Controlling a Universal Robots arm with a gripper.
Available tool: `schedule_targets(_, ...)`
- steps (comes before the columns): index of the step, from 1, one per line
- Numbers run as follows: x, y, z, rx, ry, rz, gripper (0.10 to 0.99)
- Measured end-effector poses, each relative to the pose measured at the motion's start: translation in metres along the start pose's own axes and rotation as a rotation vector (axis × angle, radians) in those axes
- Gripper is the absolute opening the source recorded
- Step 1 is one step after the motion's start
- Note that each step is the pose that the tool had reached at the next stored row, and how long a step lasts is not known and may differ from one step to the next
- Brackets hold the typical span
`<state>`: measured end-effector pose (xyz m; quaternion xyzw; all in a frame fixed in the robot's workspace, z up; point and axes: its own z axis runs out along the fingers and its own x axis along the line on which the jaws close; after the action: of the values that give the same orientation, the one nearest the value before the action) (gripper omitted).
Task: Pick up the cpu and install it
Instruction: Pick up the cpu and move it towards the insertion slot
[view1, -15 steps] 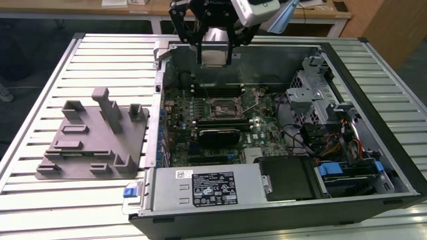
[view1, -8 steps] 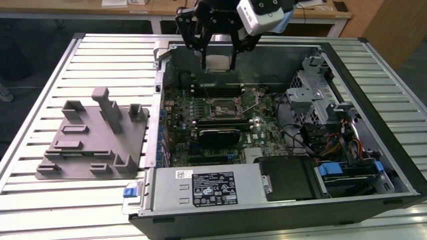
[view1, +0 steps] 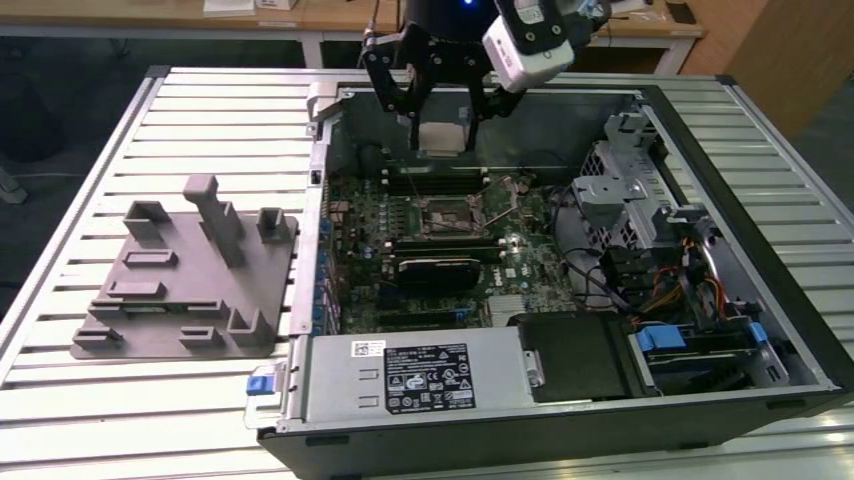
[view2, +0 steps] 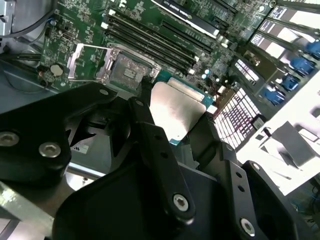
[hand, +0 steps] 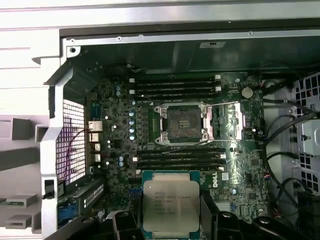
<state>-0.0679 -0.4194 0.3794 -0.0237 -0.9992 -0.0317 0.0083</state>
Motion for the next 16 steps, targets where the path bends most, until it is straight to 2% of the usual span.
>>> schedule_targets(16, -0.0101, -0.0014, 0.0289, 0.001, 0.0123, 0.001, 0.545)
